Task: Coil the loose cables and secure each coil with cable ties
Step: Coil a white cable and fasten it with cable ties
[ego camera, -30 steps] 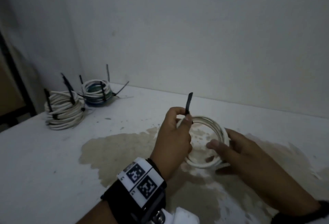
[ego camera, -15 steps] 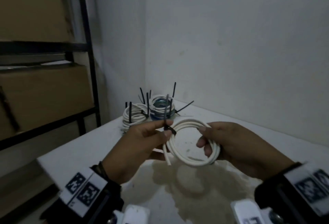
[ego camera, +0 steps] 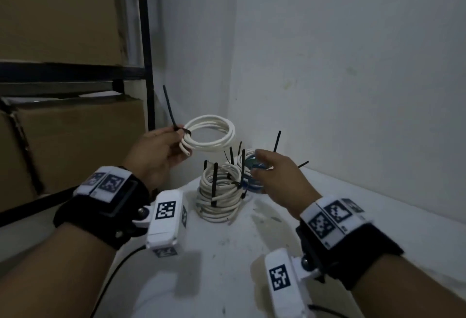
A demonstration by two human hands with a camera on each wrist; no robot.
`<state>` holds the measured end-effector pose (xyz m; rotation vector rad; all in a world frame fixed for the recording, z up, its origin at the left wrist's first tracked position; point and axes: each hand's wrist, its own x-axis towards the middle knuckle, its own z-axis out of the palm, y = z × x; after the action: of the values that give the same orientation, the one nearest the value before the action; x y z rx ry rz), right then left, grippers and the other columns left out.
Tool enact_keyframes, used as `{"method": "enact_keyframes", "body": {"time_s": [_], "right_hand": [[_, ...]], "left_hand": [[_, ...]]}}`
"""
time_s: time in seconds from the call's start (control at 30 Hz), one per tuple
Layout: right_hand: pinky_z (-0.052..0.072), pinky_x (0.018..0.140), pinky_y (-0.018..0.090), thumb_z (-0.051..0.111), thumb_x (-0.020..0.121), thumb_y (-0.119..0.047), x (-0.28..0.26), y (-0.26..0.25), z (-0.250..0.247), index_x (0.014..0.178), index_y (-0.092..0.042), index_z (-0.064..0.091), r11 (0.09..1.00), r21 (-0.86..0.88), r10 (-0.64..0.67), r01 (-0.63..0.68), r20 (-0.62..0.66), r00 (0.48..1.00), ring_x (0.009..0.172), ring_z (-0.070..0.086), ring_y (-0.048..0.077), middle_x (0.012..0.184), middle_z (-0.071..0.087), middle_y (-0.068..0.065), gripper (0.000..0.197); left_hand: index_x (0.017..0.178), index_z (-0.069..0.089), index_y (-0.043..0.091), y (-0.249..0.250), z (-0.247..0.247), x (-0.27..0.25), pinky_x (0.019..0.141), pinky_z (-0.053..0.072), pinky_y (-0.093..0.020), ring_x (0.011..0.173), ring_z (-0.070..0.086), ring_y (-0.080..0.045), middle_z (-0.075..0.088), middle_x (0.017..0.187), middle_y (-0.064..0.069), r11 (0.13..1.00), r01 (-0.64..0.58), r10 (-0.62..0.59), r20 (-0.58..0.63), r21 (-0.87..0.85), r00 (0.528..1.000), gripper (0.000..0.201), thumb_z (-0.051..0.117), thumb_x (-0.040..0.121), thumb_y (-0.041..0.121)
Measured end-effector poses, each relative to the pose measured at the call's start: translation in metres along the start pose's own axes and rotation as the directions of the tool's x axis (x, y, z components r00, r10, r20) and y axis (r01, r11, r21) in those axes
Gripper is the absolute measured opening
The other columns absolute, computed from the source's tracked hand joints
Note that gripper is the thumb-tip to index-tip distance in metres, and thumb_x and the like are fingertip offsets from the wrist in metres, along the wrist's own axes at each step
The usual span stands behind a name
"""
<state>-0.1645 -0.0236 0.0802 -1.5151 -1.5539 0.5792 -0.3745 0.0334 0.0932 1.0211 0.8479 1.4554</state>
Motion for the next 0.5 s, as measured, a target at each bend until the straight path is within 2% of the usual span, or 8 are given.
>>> {"method": "enact_keyframes", "body": {"time_s": [0.07,0.1,0.17,0.2,0.23,0.3,0.4,0.5], "right_hand": [[0.049,0.095,0.040,0.062,0.088,-0.012,0.010,0.000,0.009,0.138,-0.015,0.044,0.999,0.026,0.021,-0.023,0.069,0.997,0.118,0.054,0.025,0.125,0.053,0.002,0.054],[0.049,0.093,0.034,0.064,0.088,-0.014,0.014,0.001,0.012,0.142,-0.018,0.039,0.999,0.039,0.023,-0.026,0.086,0.996,0.120,0.052,0.021,0.130,0.051,0.000,0.060],[0.049,0.079,0.025,0.065,0.087,-0.015,0.020,0.004,0.017,0.135,-0.021,0.048,0.999,0.033,-0.024,0.021,0.078,0.997,0.108,0.057,0.016,0.122,0.058,-0.001,0.051],[0.047,0.075,0.024,0.065,0.087,-0.016,0.021,0.005,0.018,0.120,-0.023,0.058,0.998,0.023,-0.065,0.064,0.055,0.996,0.096,0.060,0.013,0.108,0.063,-0.002,0.034],[0.046,0.073,0.025,0.065,0.086,-0.015,0.022,0.007,0.019,0.101,-0.024,0.063,0.994,0.016,-0.110,0.110,0.025,0.994,0.085,0.060,0.012,0.092,0.065,-0.004,0.017],[0.049,0.074,0.031,0.064,0.087,-0.014,0.023,0.011,0.019,0.080,-0.024,0.064,0.989,0.032,-0.144,0.145,-0.022,0.989,0.073,0.060,0.013,0.075,0.063,-0.005,0.011],[0.056,0.073,0.039,0.061,0.088,-0.011,0.023,0.014,0.019,0.080,-0.016,0.067,0.990,0.079,-0.113,0.117,-0.055,0.992,0.068,0.063,0.020,0.072,0.065,0.003,0.011],[0.056,0.074,0.051,0.061,0.088,-0.010,0.025,0.017,0.019,0.082,-0.012,0.068,0.990,0.102,-0.093,0.098,-0.059,0.994,0.067,0.064,0.025,0.070,0.065,0.005,0.009]], "left_hand": [[0.095,0.065,0.006,-0.009,-0.004,0.012,0.058,0.056,-0.020,0.062,0.063,-0.010,0.069,0.065,0.002,0.999,0.016,-0.016,-0.016,0.038,1.000,0.012,0.053,0.094,0.005],[0.097,0.065,0.005,-0.013,-0.006,0.016,0.057,0.055,-0.020,0.060,0.063,-0.010,0.069,0.065,0.002,0.998,0.023,-0.021,-0.019,0.061,1.000,0.012,0.053,0.093,0.005],[0.104,0.064,0.002,-0.022,-0.010,0.022,0.053,0.053,-0.019,0.055,0.063,-0.008,0.068,0.063,0.002,0.994,0.040,-0.039,-0.016,0.101,0.999,0.015,0.054,0.093,0.004],[0.106,0.063,0.002,-0.026,-0.011,0.024,0.052,0.053,-0.019,0.053,0.063,-0.008,0.068,0.063,0.002,0.992,0.051,-0.050,-0.014,0.112,0.999,0.016,0.054,0.093,0.004],[0.107,0.063,0.001,-0.030,-0.012,0.025,0.052,0.053,-0.019,0.052,0.063,-0.008,0.068,0.063,0.001,0.991,0.062,-0.061,-0.012,0.119,0.998,0.017,0.054,0.093,0.004],[0.108,0.063,-0.001,-0.036,-0.011,0.026,0.053,0.054,-0.020,0.053,0.063,-0.009,0.068,0.065,-0.001,0.989,0.076,-0.076,-0.001,0.128,0.997,0.018,0.055,0.093,0.003],[0.107,0.062,-0.002,-0.042,-0.004,0.024,0.051,0.053,-0.020,0.052,0.063,-0.010,0.066,0.070,-0.006,0.985,0.083,-0.089,0.034,0.149,0.995,0.018,0.053,0.093,0.002],[0.108,0.062,-0.003,-0.051,0.001,0.022,0.054,0.055,-0.022,0.057,0.064,-0.012,0.065,0.079,-0.011,0.976,0.104,-0.119,0.071,0.192,0.990,0.018,0.051,0.094,0.002]]}}
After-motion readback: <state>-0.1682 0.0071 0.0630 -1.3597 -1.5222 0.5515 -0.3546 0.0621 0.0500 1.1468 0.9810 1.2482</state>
